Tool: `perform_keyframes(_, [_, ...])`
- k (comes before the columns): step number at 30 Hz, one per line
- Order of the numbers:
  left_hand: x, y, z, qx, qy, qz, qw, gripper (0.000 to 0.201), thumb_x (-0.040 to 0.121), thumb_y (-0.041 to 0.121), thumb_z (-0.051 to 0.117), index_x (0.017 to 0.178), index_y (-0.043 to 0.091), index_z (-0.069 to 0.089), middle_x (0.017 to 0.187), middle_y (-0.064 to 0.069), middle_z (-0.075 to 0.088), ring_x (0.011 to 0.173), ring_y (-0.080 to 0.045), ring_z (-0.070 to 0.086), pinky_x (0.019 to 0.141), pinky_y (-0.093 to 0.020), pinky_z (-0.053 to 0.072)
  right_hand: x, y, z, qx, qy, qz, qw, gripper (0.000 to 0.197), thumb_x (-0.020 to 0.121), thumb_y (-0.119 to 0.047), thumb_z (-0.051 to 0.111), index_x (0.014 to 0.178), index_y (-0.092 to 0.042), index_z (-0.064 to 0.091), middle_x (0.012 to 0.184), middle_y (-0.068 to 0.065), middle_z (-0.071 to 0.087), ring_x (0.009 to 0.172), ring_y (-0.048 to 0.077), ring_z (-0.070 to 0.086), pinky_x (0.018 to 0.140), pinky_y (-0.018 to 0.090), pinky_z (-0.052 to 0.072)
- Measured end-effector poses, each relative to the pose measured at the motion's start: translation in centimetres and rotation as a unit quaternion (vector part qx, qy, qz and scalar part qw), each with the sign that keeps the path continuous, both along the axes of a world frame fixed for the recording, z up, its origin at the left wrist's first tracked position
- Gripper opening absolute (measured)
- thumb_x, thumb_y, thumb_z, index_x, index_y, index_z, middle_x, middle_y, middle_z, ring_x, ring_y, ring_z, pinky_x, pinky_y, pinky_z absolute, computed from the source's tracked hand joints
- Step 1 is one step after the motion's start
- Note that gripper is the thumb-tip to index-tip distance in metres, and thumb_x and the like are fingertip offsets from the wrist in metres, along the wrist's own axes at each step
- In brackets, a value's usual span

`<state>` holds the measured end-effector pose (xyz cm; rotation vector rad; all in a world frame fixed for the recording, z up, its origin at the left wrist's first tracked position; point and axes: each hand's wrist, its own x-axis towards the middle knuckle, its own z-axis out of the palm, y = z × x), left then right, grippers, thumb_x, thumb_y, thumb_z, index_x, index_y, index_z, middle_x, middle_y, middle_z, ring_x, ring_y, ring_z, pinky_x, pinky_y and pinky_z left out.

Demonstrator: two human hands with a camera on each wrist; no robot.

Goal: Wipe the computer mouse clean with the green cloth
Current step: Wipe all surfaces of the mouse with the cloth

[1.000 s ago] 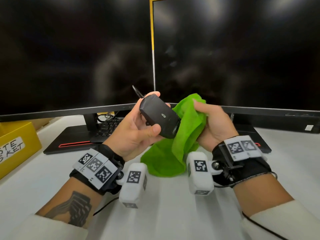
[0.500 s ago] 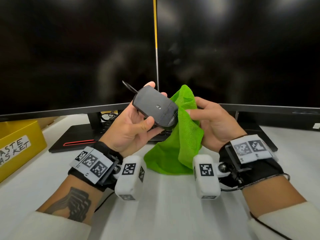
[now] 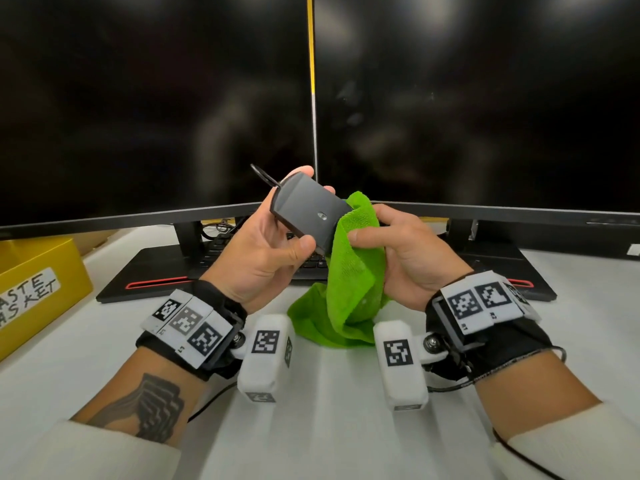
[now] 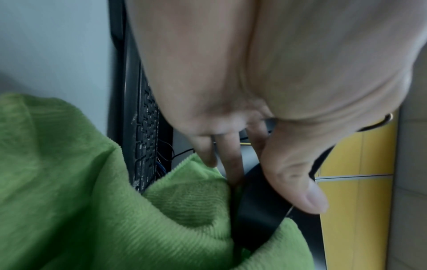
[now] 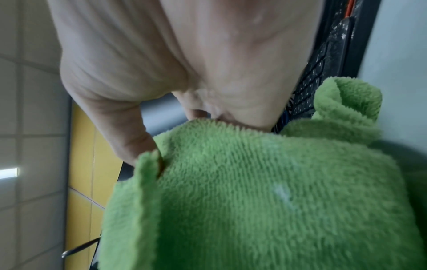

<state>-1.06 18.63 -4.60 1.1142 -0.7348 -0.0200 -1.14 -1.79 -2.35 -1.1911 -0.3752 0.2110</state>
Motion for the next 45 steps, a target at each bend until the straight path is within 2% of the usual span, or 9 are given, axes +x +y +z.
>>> perform_keyframes(6, [0.0, -0.5, 0.1, 0.019, -0.020, 0.079, 0.996, 0.084, 0.079, -0.017, 0.070, 0.148, 0.020, 0.043, 0.140, -0.012, 0.059, 0.125, -0.025, 0.061, 0.099, -0.032, 0.054, -0.1, 0.8, -0.3, -0.015, 0.007, -0.035, 0.999, 0.045, 0.086, 0.018, 0.054, 0.129, 0.010, 0.055, 0.097, 0.021, 0.060, 0.074, 0.028, 0.063, 0.069, 0.043, 0.054])
perform_keyframes(11, [0.2, -0.5, 0.2, 0.032, -0.025, 0.114, 0.993, 0.084, 0.069, -0.003, 0.080, 0.143, 0.019, 0.047, 0.140, -0.019, 0.055, 0.123, -0.031, 0.058, 0.099, -0.038, 0.055, 0.0, 1.3, -0.4, -0.007, 0.004, -0.059, 0.998, 0.054, 0.064, 0.007, 0.064, 0.118, 0.009, 0.060, 0.094, 0.023, 0.062, 0.082, 0.035, 0.062, 0.073, 0.049, 0.053])
perform_keyframes(16, [0.2, -0.4, 0.2, 0.047, -0.032, 0.141, 0.988, 0.081, 0.067, 0.003, 0.083, 0.138, 0.020, 0.049, 0.133, -0.016, 0.055, 0.121, -0.031, 0.058, 0.104, -0.046, 0.050, 0.4, 1.2, -0.8, -0.029, -0.020, -0.064, 0.997, 0.030, 0.082, 0.020, 0.057, 0.100, -0.003, 0.063, 0.080, 0.017, 0.063, 0.071, 0.030, 0.063, 0.064, 0.040, 0.055])
perform_keyframes(24, [-0.2, -0.5, 0.3, 0.054, -0.044, 0.124, 0.990, 0.081, 0.070, -0.001, 0.080, 0.140, 0.017, 0.045, 0.133, -0.020, 0.052, 0.115, -0.031, 0.058, 0.088, -0.033, 0.057, 0.5, 1.1, -0.8, -0.037, -0.024, -0.088, 0.995, 0.024, 0.085, 0.016, 0.061, 0.077, -0.007, 0.062, 0.071, 0.014, 0.062, 0.060, 0.024, 0.064, 0.057, 0.034, 0.057])
perform_keyframes(29, [-0.5, -0.7, 0.4, 0.066, -0.049, 0.117, 0.990, 0.075, 0.070, 0.000, 0.080, 0.135, 0.021, 0.049, 0.128, -0.017, 0.056, 0.111, -0.028, 0.062, 0.086, -0.035, 0.058, 1.0, 0.9, -1.0, -0.049, -0.035, -0.121, 0.991, 0.021, 0.085, 0.009, 0.066, 0.073, -0.007, 0.063, 0.070, 0.013, 0.063, 0.061, 0.022, 0.064, 0.060, 0.034, 0.057])
perform_keyframes(33, [-0.7, -0.8, 0.5, 0.070, -0.043, 0.108, 0.991, 0.075, 0.070, -0.001, 0.079, 0.134, 0.020, 0.049, 0.120, -0.006, 0.061, 0.108, -0.022, 0.064, 0.088, -0.033, 0.058, 1.1, 1.1, -1.1, -0.050, -0.055, -0.158, 0.985, 0.012, 0.077, -0.004, 0.074, 0.078, 0.005, 0.066, 0.076, 0.022, 0.062, 0.069, 0.029, 0.062, 0.069, 0.043, 0.054])
perform_keyframes(36, [-0.7, -0.8, 0.5, 0.079, -0.040, 0.106, 0.990, 0.073, 0.070, 0.000, 0.079, 0.134, 0.022, 0.050, 0.116, 0.000, 0.065, 0.108, -0.018, 0.064, 0.089, -0.030, 0.057, 1.2, 1.1, -1.2, -0.036, -0.062, -0.185, 0.980, 0.042, 0.068, -0.015, 0.074, 0.086, 0.021, 0.062, 0.079, 0.025, 0.060, 0.070, 0.031, 0.058, 0.066, 0.044, 0.052])
perform_keyframes(42, [-0.7, -0.6, 0.6, 0.069, -0.038, 0.104, 0.991, 0.076, 0.072, -0.002, 0.078, 0.138, 0.017, 0.046, 0.120, -0.008, 0.058, 0.106, -0.017, 0.063, 0.085, -0.027, 0.056, 1.5, 1.0, -1.1, -0.058, -0.058, -0.221, 0.972, 0.027, 0.078, -0.017, 0.072, 0.071, 0.009, 0.067, 0.074, 0.021, 0.061, 0.071, 0.030, 0.057, 0.069, 0.047, 0.052])
perform_keyframes(45, [-0.6, -0.3, 0.6, 0.064, -0.034, 0.102, 0.992, 0.083, 0.075, -0.003, 0.075, 0.148, 0.014, 0.041, 0.129, -0.012, 0.060, 0.117, -0.021, 0.063, 0.094, -0.030, 0.054, 1.4, 0.4, -0.5, 0.029, 0.020, -0.169, 0.985, 0.032, 0.089, -0.015, 0.066, 0.110, 0.007, 0.072, 0.111, 0.026, 0.073, 0.100, 0.039, 0.070, 0.099, 0.059, 0.055])
